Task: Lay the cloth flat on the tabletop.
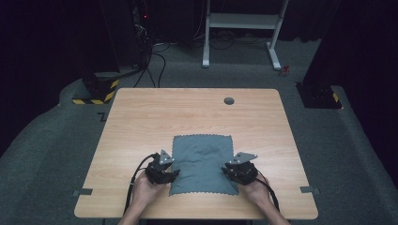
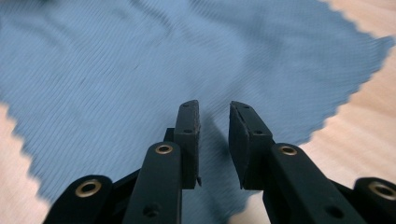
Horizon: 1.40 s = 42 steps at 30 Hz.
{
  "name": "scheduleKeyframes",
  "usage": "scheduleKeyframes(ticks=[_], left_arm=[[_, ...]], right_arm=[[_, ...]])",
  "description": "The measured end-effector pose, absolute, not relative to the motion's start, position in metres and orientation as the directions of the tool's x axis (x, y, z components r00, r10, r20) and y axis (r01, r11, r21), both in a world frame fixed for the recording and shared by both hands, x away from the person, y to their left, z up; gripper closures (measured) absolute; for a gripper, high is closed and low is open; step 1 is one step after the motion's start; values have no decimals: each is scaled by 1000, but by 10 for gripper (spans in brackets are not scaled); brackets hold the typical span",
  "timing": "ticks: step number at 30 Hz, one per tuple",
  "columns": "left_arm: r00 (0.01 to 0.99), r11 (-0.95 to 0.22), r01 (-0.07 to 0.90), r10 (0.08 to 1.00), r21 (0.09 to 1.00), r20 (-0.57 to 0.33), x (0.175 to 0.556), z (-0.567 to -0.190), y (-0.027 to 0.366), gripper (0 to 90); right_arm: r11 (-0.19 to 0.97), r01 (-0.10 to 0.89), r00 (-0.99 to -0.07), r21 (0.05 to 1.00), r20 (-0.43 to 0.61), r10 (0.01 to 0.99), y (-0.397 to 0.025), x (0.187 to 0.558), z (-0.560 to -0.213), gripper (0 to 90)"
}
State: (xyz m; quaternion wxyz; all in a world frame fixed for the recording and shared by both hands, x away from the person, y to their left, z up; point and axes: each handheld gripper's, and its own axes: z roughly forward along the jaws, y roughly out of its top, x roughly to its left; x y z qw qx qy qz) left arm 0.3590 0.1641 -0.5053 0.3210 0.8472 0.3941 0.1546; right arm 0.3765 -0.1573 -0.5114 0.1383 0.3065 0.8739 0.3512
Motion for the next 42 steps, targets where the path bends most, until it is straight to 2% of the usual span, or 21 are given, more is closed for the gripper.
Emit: scheduleKeyframes(ticks=[1,5,7,15,17,19,21,30,32,33,35,37,42], left_arm=[[622,-441,569,783,694,-13,366,-501,166,517],[573,-396,575,820,716,-6,385,-498,164,508],[538,-377,581,843,721,7,404,-499,159,511],[497,-384,601,866,700,49,432,-511,149,508],[496,-387,602,867,699,53,436,-516,151,505],[491,-373,605,870,704,39,438,-517,153,491],[492,-365,603,870,709,30,440,-518,154,480],[487,-350,596,873,722,21,444,-520,156,462],[485,-346,595,875,726,20,444,-520,156,454],[484,-347,591,875,729,24,445,-521,156,454],[472,-342,586,881,735,34,446,-521,157,458],[461,-313,597,887,738,4,449,-523,159,458],[448,-314,580,893,752,28,451,-524,160,466]], right_arm=[[527,453,-758,719,-1,653,-161,386,-506,726],[470,485,-707,738,14,707,-166,405,-500,726],[419,540,-628,730,17,778,-168,433,-499,734],[360,620,-508,697,7,861,-166,479,-514,770],[362,623,-507,693,6,862,-166,480,-516,777],[373,614,-523,696,5,852,-163,481,-516,865],[395,606,-537,690,-11,843,-160,481,-516,898],[411,593,-523,692,-58,851,-160,486,-516,899],[410,592,-521,694,-58,851,-160,486,-516,890],[393,604,-500,694,-55,864,-161,485,-516,801],[365,603,-491,709,-31,871,-163,480,-515,783],[361,585,-511,726,-15,859,-162,472,-514,774],[405,551,-573,730,-22,819,-156,450,-520,746]])
